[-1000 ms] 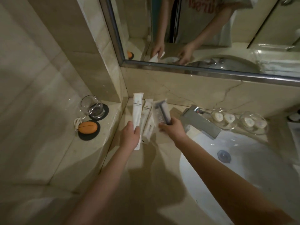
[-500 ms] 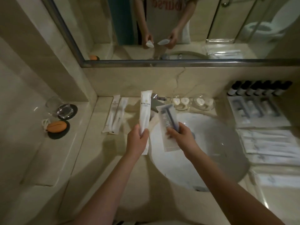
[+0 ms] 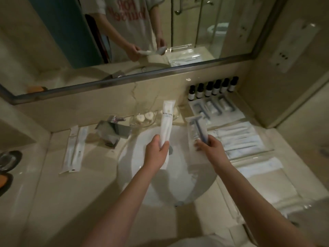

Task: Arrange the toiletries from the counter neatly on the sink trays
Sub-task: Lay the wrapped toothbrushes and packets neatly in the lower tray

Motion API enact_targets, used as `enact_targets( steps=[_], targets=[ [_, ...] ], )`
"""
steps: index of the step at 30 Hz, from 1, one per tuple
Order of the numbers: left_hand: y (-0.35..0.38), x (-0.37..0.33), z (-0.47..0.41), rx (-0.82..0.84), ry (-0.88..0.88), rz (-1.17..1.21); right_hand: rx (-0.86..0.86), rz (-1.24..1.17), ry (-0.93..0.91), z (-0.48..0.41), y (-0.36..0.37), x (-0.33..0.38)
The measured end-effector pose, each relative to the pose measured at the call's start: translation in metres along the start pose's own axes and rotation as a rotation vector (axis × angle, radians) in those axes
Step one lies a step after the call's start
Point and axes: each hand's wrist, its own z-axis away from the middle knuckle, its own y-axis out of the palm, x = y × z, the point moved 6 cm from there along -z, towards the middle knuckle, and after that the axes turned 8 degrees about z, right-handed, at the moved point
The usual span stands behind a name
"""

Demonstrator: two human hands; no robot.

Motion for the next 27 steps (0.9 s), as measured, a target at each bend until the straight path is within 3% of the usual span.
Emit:
enact_targets(
  steps=[5, 19, 27],
  targets=[
    [0.052, -0.02, -0.015, 0.059, 0.019, -0.01, -0.123, -0.02, 0.028, -0.027, -0.058, -0.027],
    [0.148, -0.07, -0.084, 0.187, -0.001, 0.026, -0.242, 0.048, 0.06, -0.165, -0.183, -0.024],
    [0.159, -0.078, -0.118, 0.175, 0.031, -0.006, -0.065, 0.176, 0.226, -0.242, -0.194, -0.036]
  ],
)
